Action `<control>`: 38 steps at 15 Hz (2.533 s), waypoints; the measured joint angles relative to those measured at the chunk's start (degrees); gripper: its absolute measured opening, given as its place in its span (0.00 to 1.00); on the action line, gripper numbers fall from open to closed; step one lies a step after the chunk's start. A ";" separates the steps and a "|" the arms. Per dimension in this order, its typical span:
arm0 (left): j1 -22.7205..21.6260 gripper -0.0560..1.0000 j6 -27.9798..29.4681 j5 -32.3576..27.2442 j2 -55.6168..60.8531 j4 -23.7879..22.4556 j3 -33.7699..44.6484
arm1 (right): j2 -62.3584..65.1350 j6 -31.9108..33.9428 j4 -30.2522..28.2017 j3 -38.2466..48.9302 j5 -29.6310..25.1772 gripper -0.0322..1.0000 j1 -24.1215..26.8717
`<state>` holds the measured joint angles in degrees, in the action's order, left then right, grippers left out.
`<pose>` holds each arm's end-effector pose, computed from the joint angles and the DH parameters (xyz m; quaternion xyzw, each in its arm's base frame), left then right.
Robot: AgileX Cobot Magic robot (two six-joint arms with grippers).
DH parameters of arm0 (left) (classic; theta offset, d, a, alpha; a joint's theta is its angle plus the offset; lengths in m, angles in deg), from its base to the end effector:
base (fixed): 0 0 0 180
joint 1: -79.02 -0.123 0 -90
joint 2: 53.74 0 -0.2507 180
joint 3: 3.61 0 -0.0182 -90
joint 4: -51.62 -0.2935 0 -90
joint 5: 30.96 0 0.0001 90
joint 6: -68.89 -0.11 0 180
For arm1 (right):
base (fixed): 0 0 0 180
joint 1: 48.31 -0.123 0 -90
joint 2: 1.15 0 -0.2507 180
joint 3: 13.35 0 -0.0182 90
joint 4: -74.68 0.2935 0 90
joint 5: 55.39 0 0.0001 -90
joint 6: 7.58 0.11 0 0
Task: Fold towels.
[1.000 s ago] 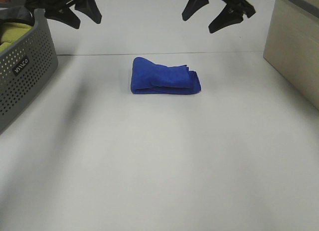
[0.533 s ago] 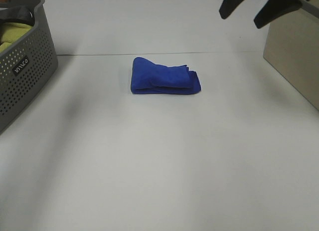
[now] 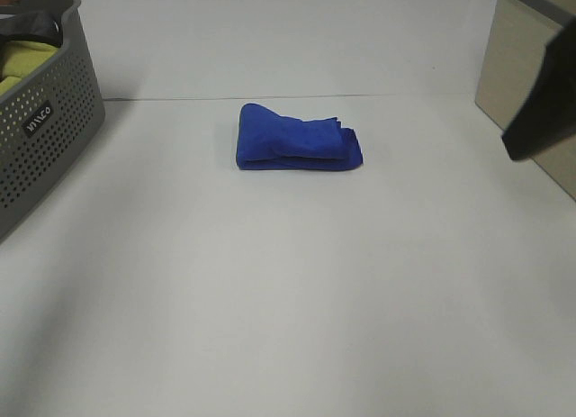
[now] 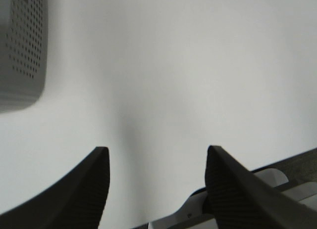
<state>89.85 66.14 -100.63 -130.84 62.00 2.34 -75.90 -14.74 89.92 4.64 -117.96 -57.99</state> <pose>0.2748 -0.0715 0.3248 0.1040 0.9623 -0.1062 0.2279 0.2659 0.0714 0.2725 -0.1076 0.9629 0.1327 0.2090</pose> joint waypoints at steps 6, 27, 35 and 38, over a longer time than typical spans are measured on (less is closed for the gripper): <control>0.00 0.58 -1.03 -0.17 35.98 0.00 26.41 | 28.65 -0.34 -6.59 24.41 1.95 0.76 0.00; -3.32 0.58 -8.88 8.65 57.30 1.32 41.20 | 47.78 -1.32 -8.42 28.82 1.32 0.76 0.00; -10.77 0.58 -8.88 8.88 68.41 1.66 41.20 | 61.94 -1.32 -7.33 28.82 1.32 0.76 9.63; -10.77 0.58 -8.88 8.88 68.41 1.66 41.20 | 66.12 -1.32 -7.10 28.99 1.32 0.76 9.63</control>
<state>79.08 57.26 -91.75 -62.43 63.66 43.54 -9.78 -16.06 82.81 33.63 -116.64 -48.36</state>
